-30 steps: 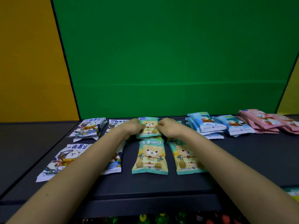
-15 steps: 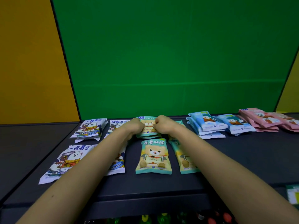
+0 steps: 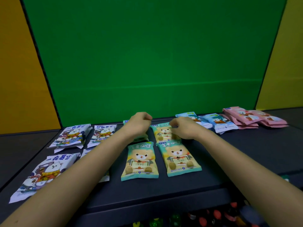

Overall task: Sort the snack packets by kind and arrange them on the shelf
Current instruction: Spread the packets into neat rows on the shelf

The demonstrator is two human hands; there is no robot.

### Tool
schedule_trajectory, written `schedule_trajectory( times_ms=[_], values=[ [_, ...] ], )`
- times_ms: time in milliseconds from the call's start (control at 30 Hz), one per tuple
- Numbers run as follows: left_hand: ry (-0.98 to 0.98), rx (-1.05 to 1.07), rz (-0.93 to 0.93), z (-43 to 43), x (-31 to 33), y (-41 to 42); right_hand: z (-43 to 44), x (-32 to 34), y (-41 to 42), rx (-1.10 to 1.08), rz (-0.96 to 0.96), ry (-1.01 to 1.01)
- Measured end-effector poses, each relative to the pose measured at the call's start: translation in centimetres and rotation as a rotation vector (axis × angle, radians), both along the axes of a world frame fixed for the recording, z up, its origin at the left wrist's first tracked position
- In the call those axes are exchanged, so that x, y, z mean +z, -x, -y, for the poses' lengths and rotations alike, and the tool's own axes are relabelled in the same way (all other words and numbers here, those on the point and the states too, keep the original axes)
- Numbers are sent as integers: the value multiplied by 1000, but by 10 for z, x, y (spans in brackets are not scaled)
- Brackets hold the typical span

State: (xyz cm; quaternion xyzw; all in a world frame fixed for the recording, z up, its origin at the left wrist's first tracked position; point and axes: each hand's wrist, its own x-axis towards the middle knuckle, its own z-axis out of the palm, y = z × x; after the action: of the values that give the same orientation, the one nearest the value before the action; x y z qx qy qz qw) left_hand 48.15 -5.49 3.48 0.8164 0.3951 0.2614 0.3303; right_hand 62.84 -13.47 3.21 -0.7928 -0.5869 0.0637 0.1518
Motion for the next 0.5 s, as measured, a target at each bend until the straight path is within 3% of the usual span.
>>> schedule_trajectory(
  times_ms=[167,500],
  values=[
    [163,-22,-230,9,-13,-27,-1,-13,-5,20,98,72],
    [177,126,-288,13,-7,-49,-20,-19,-6,107,268,-5]
  ],
)
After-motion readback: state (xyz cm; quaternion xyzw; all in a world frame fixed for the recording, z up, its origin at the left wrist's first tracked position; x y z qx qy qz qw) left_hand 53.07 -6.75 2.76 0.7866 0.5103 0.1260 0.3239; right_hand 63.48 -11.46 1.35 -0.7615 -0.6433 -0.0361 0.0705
